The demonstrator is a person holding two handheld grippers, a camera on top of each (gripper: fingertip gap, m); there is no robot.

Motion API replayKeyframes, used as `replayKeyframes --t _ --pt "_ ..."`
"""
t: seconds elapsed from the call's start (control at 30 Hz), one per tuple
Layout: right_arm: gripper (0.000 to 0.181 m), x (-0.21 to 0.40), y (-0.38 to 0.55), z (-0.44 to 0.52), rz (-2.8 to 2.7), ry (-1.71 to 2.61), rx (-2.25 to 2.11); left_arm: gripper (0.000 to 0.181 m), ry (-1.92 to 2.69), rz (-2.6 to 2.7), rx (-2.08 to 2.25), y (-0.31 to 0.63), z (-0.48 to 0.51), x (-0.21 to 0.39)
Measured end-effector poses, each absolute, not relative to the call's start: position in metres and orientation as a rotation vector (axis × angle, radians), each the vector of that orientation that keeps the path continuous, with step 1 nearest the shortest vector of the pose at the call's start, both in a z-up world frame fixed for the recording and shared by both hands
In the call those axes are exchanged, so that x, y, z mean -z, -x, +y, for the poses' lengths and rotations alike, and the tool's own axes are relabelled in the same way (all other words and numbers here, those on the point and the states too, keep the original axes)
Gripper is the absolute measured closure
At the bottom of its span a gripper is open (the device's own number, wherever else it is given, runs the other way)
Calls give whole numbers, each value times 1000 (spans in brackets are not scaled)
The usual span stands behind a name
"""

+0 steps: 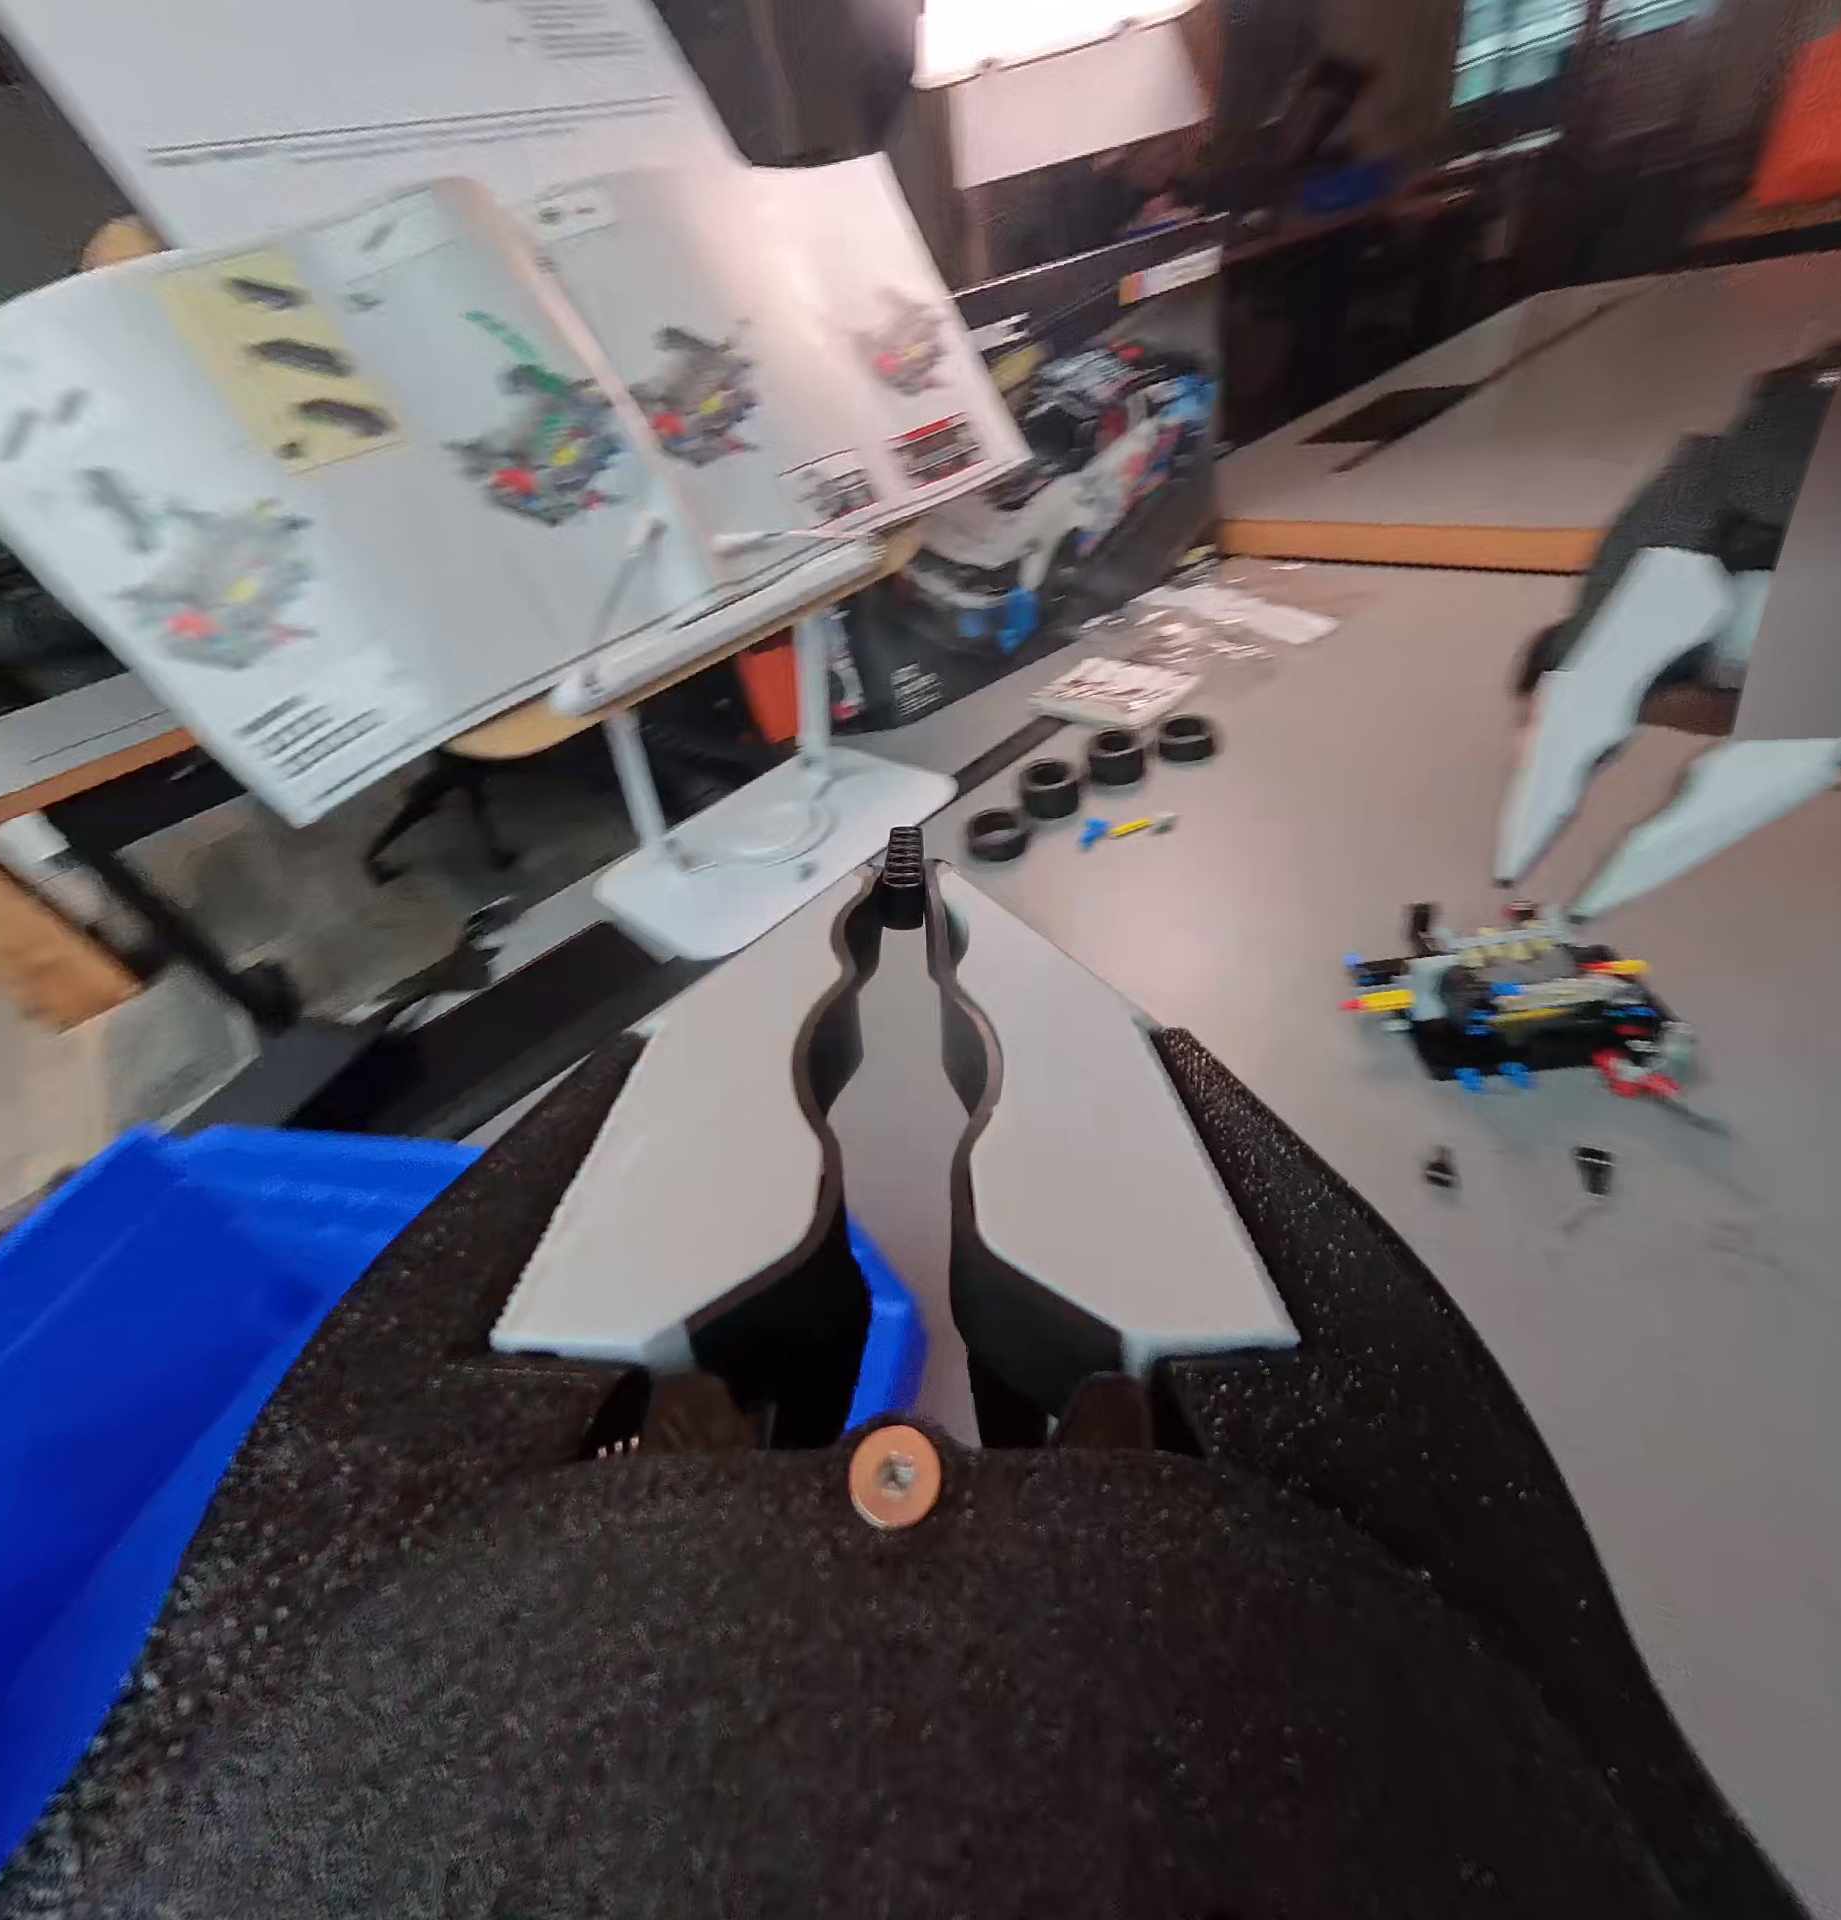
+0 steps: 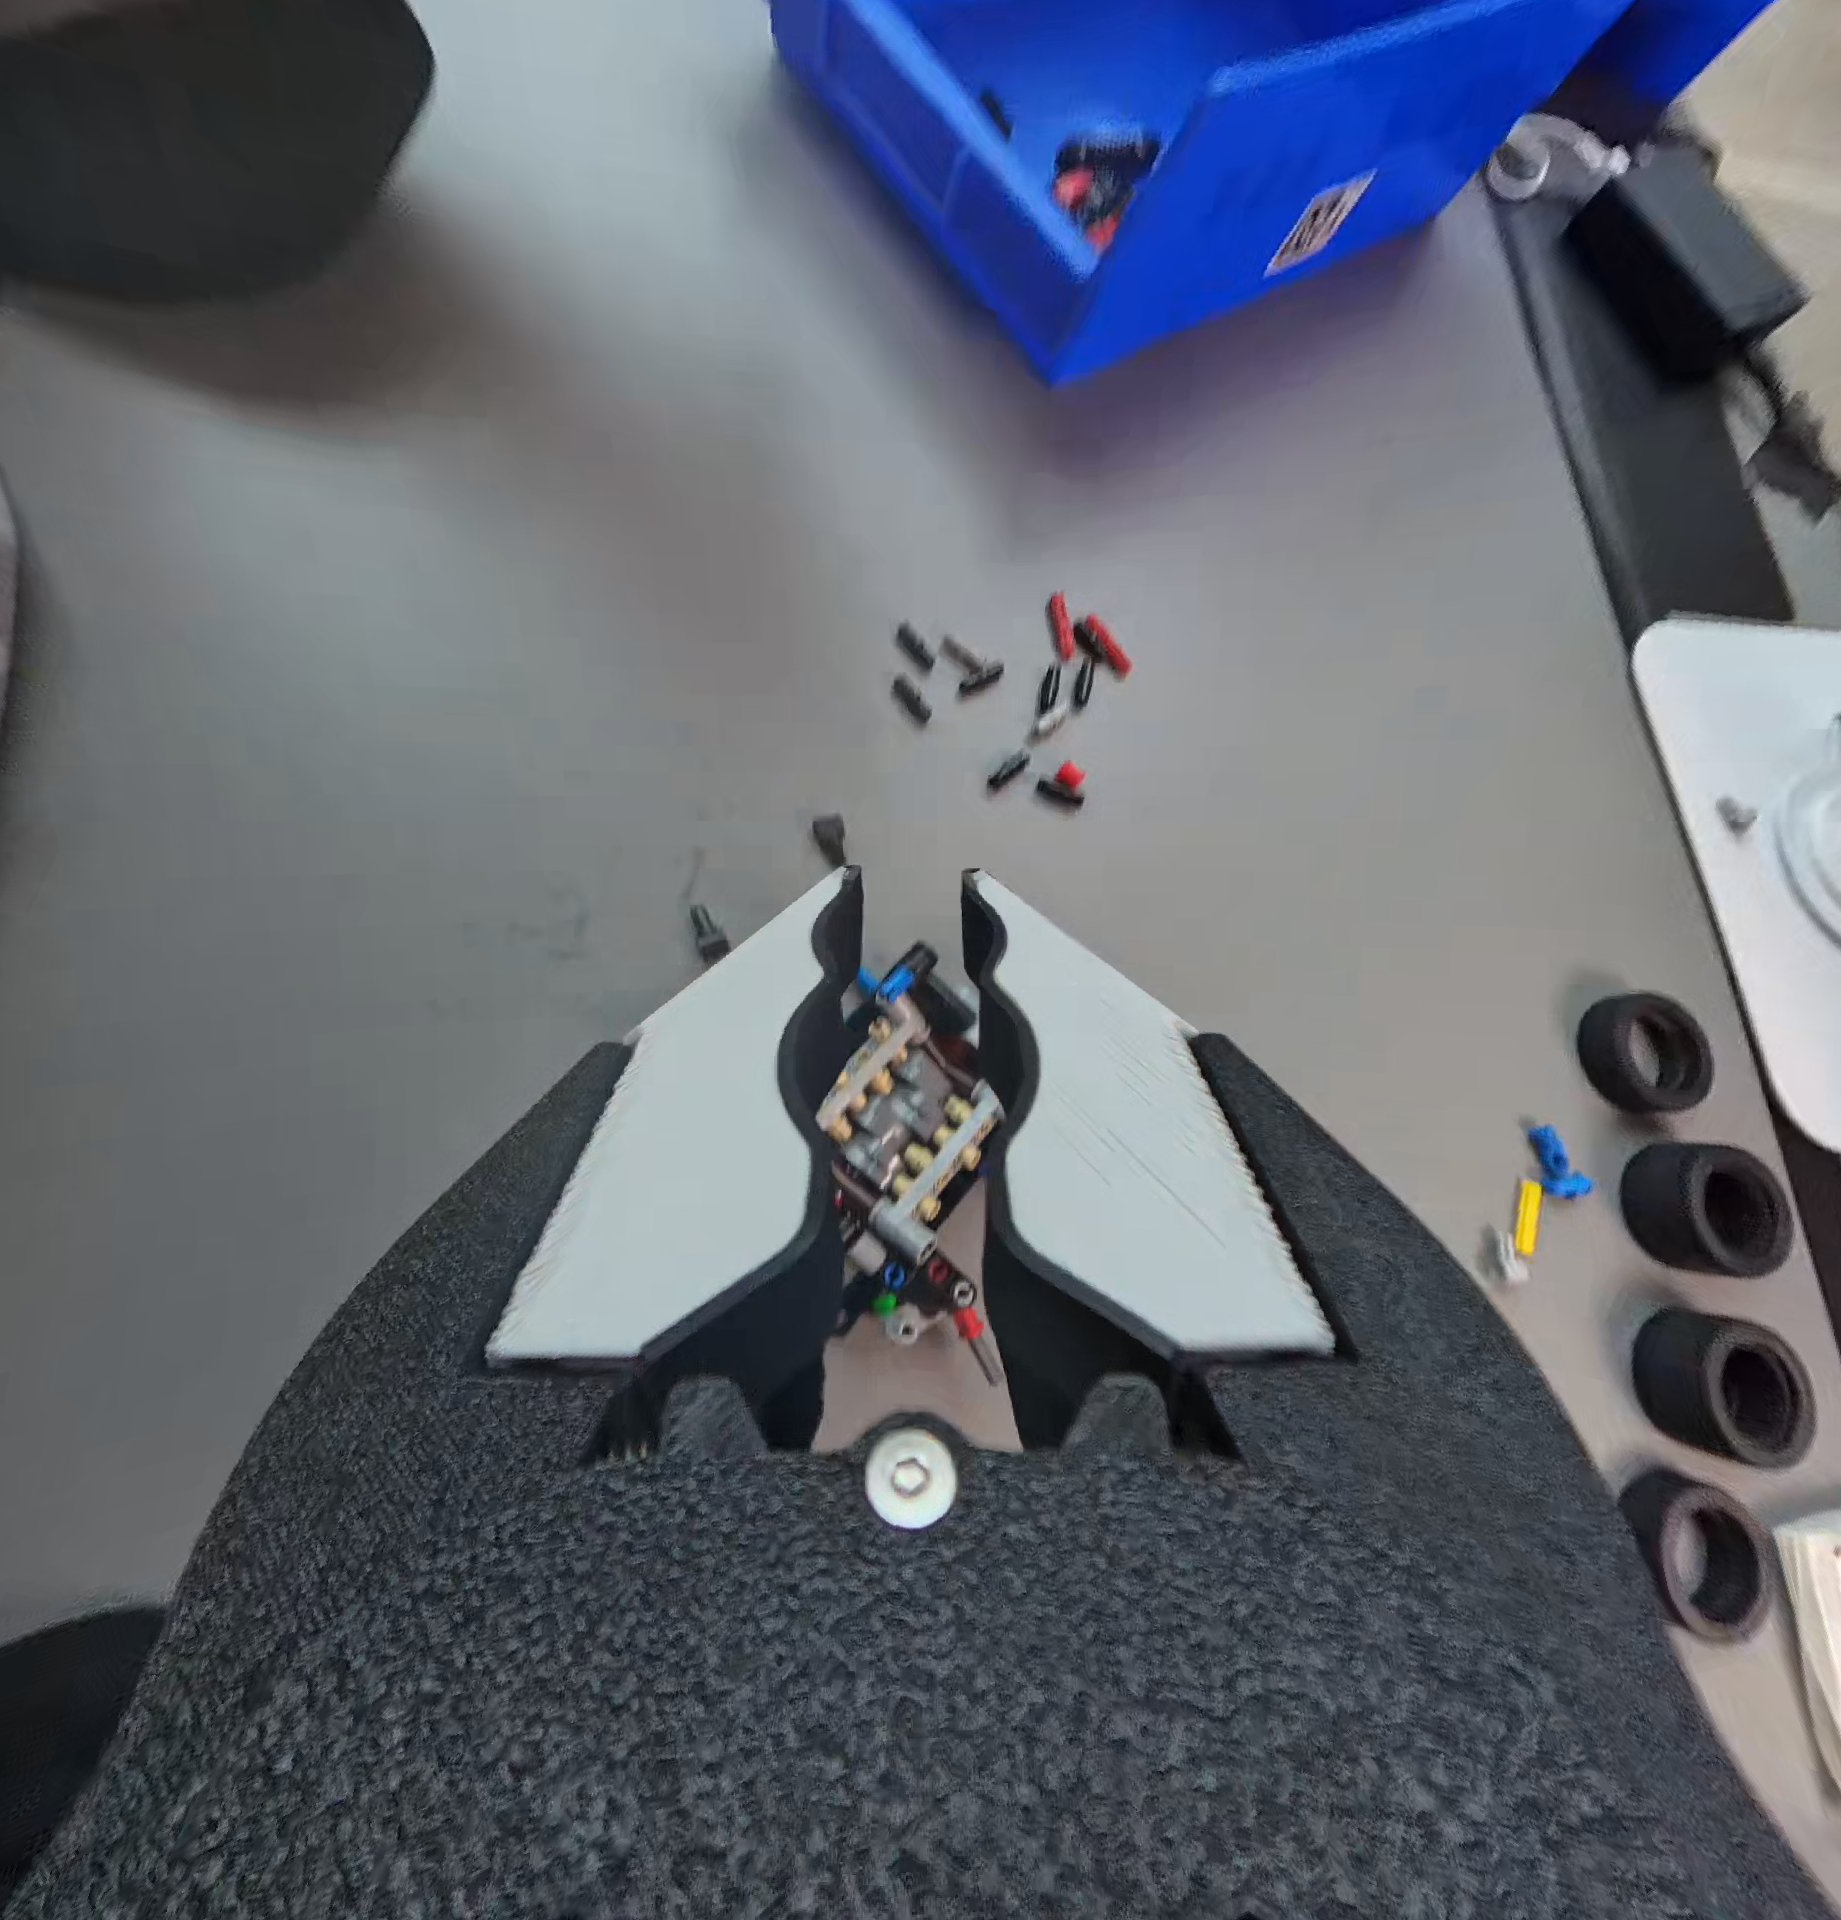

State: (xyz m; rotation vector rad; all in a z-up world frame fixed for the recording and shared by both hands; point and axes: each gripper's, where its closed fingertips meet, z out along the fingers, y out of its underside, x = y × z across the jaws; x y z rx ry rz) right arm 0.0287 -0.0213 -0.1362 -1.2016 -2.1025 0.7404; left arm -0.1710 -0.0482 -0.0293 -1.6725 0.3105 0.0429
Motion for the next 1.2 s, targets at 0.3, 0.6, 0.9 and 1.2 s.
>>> replayKeyframes --t 0.3,0.6,0.9,1.2 --pt "122 199 -59 5 -2034 1645 -476 174 2106 -85 -423 298 -71 109" --pt "127 201 -74 46 -1923 1744 -418 166 2159 -70 -416 296 -66 126" --pt "132 164 -70 63 -1769 1589 -511 159 1814 343 -236 192 -41 66" --pt "152 199 -47 -59 -2249 1297 -773 158 1871 757 146 68 -34 126"
